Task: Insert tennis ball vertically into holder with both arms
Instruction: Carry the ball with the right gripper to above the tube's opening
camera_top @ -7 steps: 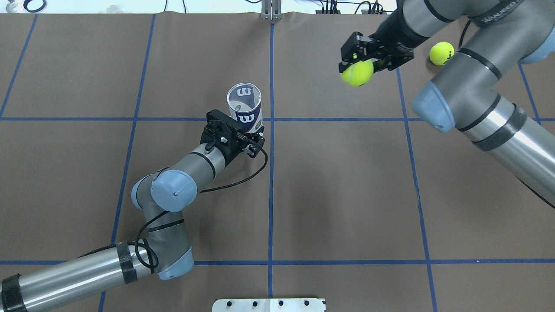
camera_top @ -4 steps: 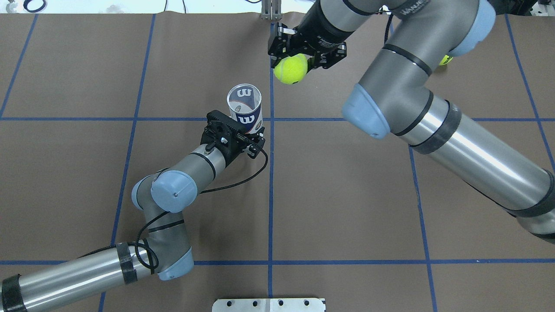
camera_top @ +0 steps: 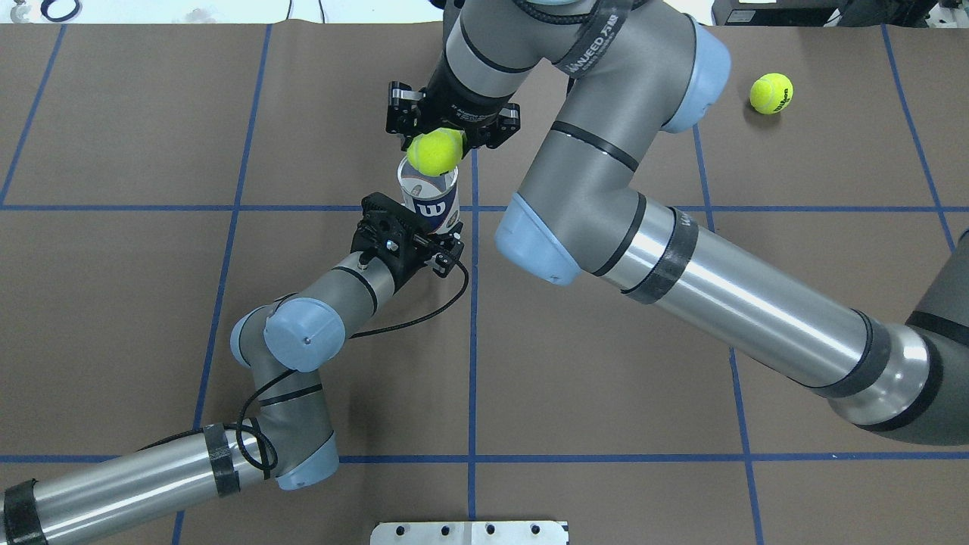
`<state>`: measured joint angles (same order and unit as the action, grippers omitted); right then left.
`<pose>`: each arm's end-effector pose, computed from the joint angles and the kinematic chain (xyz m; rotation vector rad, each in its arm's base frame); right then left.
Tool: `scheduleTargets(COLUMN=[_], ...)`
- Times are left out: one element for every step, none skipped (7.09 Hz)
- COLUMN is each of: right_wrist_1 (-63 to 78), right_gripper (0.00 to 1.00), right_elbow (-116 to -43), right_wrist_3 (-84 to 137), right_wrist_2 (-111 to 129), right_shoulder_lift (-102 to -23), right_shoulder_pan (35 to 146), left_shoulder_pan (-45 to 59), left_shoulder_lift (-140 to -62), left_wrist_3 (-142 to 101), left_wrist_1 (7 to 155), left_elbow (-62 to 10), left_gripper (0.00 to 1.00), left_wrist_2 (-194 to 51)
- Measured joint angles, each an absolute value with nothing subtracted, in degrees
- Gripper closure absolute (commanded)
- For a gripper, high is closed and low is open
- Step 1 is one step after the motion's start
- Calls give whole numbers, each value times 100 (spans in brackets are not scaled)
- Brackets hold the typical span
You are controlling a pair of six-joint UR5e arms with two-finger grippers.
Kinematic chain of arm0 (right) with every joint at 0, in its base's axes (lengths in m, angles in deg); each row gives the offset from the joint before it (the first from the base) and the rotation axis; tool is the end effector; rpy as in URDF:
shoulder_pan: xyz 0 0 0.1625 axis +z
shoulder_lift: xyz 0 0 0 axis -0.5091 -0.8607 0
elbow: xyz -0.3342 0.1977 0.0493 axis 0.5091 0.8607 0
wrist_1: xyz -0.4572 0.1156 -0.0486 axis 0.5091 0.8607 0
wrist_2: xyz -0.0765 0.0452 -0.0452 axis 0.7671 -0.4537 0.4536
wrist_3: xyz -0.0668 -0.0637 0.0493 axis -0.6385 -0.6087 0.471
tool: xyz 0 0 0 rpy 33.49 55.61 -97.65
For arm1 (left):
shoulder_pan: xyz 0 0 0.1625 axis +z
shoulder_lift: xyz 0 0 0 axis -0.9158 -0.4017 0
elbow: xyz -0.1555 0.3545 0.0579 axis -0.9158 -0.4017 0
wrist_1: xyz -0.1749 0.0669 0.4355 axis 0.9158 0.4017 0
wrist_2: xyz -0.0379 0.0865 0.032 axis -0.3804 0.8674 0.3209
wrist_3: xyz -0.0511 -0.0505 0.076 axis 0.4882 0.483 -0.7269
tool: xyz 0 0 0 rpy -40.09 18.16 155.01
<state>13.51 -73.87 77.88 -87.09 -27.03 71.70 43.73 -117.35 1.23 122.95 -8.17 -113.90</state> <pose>-0.4931 -0.5397 -0.0216 0.1513 -1.1125 0.0256 0.6316 -0.4571 0.2387 1.2012 0.9435 0.0838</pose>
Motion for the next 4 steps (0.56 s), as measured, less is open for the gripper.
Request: scheduleTargets(right_wrist_1=[1354,1355,1355,1353], right_gripper=[100,100,100,53], right_elbow=[-7279,-7246,-7237,-7235], right_wrist_3=[7822,7867,7887,7894], right_wrist_2=[-8674,-8663,-8657,-8652], right_shoulder_lift=[-2629,-2603,-2591,-2583], right_shoulder_pan=[7119,7098,7091,7088], left_shoulder_pan=[4373,4374,4373,4373], left_shoulder_lift=[-11738,-11739,-11738,-11737], left_wrist_3=[123,124,124,123], left_wrist_1=[12294,12294,12294,12295], left_elbow=[-817,-817,-817,-817], left_gripper=[24,24,24,24], left_wrist_2=[-11391,-11388,-11386,-11385])
